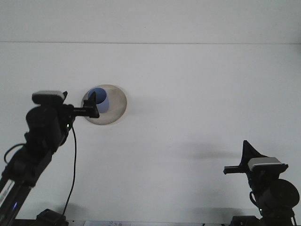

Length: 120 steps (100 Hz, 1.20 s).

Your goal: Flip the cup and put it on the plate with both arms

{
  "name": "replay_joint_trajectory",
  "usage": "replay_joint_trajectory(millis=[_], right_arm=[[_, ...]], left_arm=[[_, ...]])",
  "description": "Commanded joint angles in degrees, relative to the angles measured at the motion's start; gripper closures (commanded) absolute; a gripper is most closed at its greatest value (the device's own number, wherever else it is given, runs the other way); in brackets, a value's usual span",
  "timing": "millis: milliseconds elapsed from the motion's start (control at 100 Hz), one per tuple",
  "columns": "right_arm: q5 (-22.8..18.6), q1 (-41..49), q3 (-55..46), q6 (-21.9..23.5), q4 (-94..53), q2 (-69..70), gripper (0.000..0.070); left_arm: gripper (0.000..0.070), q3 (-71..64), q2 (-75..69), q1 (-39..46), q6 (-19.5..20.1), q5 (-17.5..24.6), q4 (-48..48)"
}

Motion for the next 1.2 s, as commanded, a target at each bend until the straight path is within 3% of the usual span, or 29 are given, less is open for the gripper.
replay_joint_trajectory(millis=[0,120,170,250,360,1190], right_arm=[[0.1,0.0,0.5,0.2,0.8,0.2,0.0700],[0.2,0.0,0.5,0.2,0.8,0.1,0.0700],[0.2,0.0,0.5,0.2,0.8,0.1,0.0700],[0.2,0.0,0.5,0.2,0.8,0.1,0.0700],[0.2,0.0,0.5,0.2,0.8,0.1,0.0700],[0.1,0.0,0.5,0.2,0.8,0.1,0.0700]], left_arm=[[0.0000,-8.5,-4.3,-0.6,-0.4,-0.5,3.2],[0.0007,-17.8,-12.0,-1.0,-0.3,-0.5,3.4],[0.0067,-20.5,-14.7,-1.0,0.0,-0.5,3.4],[0.0272,-23.3,-18.3,-1.0,1.0,-0.5,3.5],[0.0700,-24.6,-20.8,-0.9,2.8,-0.5,3.2],[0.0688,-24.6,-23.0,-0.9,3.5,-0.5,3.5]])
